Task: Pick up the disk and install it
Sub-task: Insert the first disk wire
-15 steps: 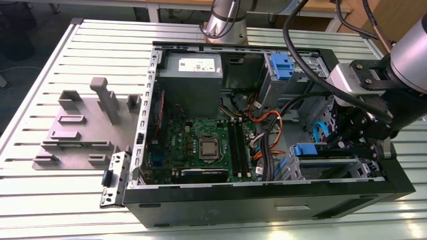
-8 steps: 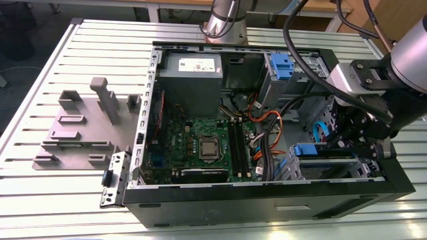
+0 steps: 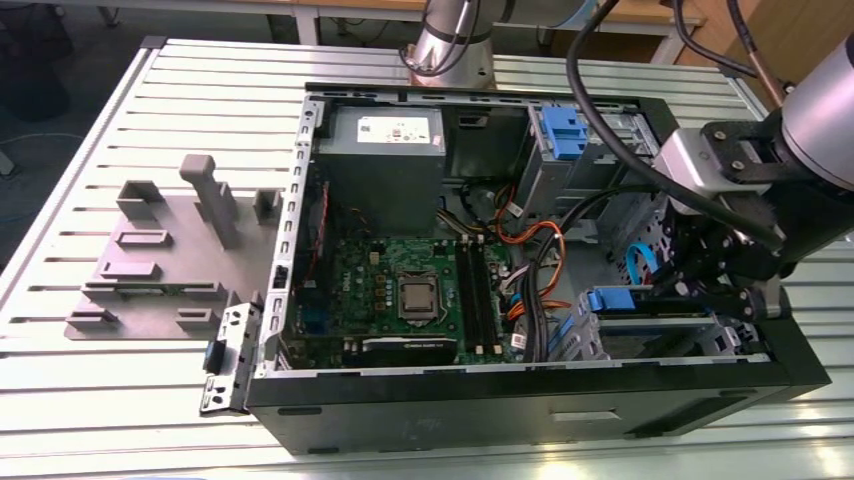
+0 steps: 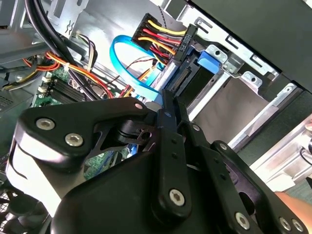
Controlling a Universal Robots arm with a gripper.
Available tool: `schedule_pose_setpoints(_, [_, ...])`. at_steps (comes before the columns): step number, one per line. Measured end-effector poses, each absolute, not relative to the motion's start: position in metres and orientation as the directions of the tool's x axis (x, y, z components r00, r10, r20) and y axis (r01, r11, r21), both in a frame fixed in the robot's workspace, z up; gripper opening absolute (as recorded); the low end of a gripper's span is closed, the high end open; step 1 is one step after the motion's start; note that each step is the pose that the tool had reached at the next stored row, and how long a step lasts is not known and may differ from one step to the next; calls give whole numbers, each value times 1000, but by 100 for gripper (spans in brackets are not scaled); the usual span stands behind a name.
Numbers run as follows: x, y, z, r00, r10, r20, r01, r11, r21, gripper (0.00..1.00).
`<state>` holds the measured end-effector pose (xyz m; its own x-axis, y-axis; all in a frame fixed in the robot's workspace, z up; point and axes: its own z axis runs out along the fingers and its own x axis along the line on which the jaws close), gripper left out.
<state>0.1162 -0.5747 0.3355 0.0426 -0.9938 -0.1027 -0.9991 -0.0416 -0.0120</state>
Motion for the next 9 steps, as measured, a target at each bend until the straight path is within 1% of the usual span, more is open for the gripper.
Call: schedule_pose_setpoints(9, [116, -575, 332, 43, -994, -103, -999, -42, -12, 16])
